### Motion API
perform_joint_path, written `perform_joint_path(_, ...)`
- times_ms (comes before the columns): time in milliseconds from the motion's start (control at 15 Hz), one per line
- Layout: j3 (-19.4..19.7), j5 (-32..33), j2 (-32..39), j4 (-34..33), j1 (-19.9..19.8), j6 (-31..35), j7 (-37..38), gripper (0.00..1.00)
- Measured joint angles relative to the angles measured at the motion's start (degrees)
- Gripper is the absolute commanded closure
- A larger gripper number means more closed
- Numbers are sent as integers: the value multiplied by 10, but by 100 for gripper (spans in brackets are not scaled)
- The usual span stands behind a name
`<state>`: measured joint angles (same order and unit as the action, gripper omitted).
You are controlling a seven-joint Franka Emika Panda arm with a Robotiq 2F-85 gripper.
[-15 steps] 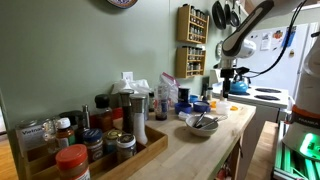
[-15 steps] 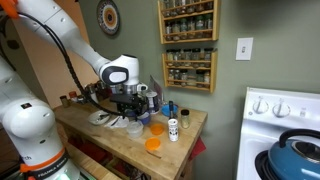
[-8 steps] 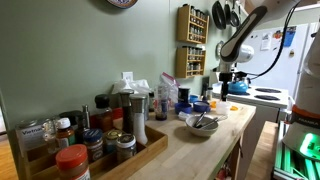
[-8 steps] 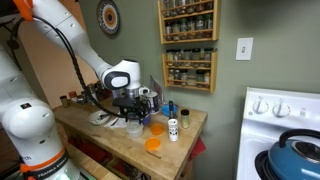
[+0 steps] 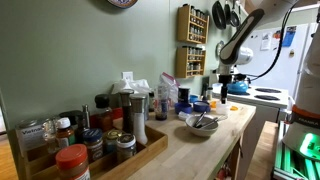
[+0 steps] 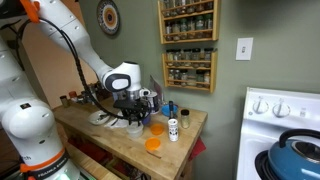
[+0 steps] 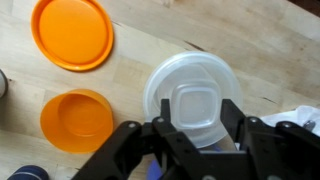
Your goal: Remove the small clear bowl from the clear bowl and put it upside down on the orange bowl
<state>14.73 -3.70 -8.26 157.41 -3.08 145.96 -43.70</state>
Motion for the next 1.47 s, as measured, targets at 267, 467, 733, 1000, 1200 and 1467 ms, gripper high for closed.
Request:
perform_joint_path(267,-3,0,11,0,-5,6,3,33)
perform_joint_path(467,-7,0,20,0,-8,10,5,57)
perform_joint_path(733,-12,0,26,-1,-10,12,7,68)
perform_joint_path(1000,-20,1,22,-4,-11,13,7,68)
perform_joint_path(1200,-26,2,10,-4,-11,1,7,68)
perform_joint_path(1467,-26,2,-31,-4,-12,-54,2,68)
